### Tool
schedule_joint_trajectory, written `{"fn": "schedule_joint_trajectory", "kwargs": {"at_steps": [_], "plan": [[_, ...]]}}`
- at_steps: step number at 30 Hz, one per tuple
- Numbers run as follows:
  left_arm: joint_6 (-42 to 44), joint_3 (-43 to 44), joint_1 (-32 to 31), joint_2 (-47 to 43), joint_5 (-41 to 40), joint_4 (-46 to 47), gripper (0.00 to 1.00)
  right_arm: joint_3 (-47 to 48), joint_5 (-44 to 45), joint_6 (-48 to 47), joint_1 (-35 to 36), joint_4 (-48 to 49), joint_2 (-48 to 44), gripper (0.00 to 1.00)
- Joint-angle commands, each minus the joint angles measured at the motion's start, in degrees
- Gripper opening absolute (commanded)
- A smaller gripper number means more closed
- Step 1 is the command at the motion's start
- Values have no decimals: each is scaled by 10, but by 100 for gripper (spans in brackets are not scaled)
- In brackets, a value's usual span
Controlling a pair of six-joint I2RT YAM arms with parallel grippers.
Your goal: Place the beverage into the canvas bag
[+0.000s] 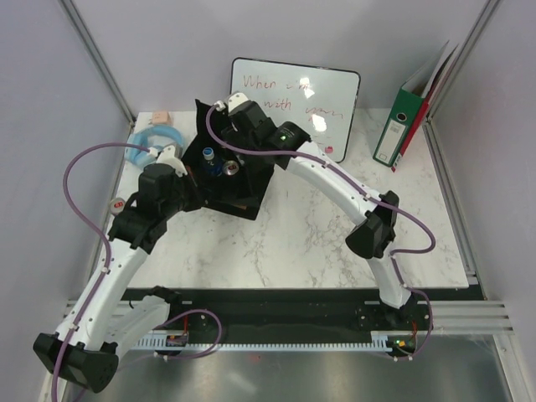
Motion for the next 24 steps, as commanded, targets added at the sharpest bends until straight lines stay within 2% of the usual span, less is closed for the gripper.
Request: {"fn": "schedule_joint_trajectory", "kwargs": {"at_steps": [1,11,24], "plan": [[-7,19,-2,-18,23,2,2,24,68,-39,0,36,5,0],[-6,15,-2,-24,20,0,2,9,49,-36,-8,80,-5,0],[-4,8,-2,-29,15,-2,2,-25,18,-9,-39,105,41,0]]}}
